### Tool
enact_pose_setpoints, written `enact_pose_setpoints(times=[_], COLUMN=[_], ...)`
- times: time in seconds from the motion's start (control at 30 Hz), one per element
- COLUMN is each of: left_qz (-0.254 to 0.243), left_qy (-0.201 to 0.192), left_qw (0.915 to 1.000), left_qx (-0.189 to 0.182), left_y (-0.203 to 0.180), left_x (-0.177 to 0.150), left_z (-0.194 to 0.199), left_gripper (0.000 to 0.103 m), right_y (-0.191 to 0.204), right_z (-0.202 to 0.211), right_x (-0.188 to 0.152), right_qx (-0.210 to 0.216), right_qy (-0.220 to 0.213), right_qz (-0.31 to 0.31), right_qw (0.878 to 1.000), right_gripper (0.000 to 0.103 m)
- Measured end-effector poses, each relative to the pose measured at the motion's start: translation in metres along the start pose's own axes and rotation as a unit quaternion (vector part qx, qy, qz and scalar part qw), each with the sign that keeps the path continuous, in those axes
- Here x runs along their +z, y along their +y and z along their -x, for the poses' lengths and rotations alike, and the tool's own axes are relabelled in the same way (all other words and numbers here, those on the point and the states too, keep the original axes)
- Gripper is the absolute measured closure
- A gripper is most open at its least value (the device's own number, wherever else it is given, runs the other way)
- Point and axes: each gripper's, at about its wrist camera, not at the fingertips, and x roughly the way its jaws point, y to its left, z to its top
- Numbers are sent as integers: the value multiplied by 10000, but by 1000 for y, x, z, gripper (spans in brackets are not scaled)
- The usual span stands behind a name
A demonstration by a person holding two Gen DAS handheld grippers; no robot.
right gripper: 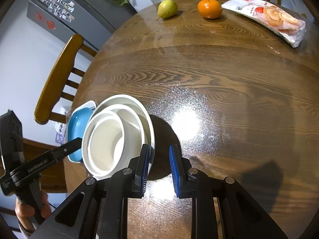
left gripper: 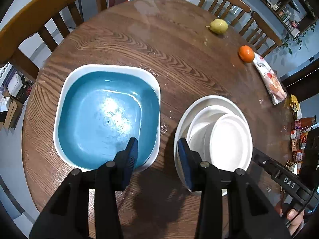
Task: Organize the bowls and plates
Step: 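Grasp the rim of the nested bowl stack with both grippers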
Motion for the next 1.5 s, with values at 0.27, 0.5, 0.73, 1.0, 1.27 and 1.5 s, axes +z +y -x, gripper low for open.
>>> enact_pose_setpoints(times=[0.27, 0.5, 0.73, 1.0, 1.27, 1.5], left_qz=[-180, -295, -469, -585, -620, -639], left_qy=[70, 50, -44, -212, -281, -332], left_qw=[9997, 9995, 9986, 9975, 9969, 9966], left_qx=[128, 118, 226, 331, 388, 410], left_y=[-9, -16, -26, -31, -34, -36], left_x=[-1, -2, -4, -7, -8, -10], left_z=[-8, -9, -11, -12, -11, -10], left_gripper=[71, 89, 99, 102, 102, 102], right_y=[-1, 3, 10, 10, 10, 9], right_z=[-2, -9, -17, -17, -17, -12], right_x=[0, 3, 3, 4, 4, 3], right_qx=[-58, -135, -47, -59, -61, -79], right_qy=[14, 67, 126, 122, 123, 69], right_qz=[40, 97, 134, 166, 168, 158], right_qw=[10000, 9998, 9998, 9998, 9998, 9998], right_gripper=[80, 80, 93, 93, 93, 93])
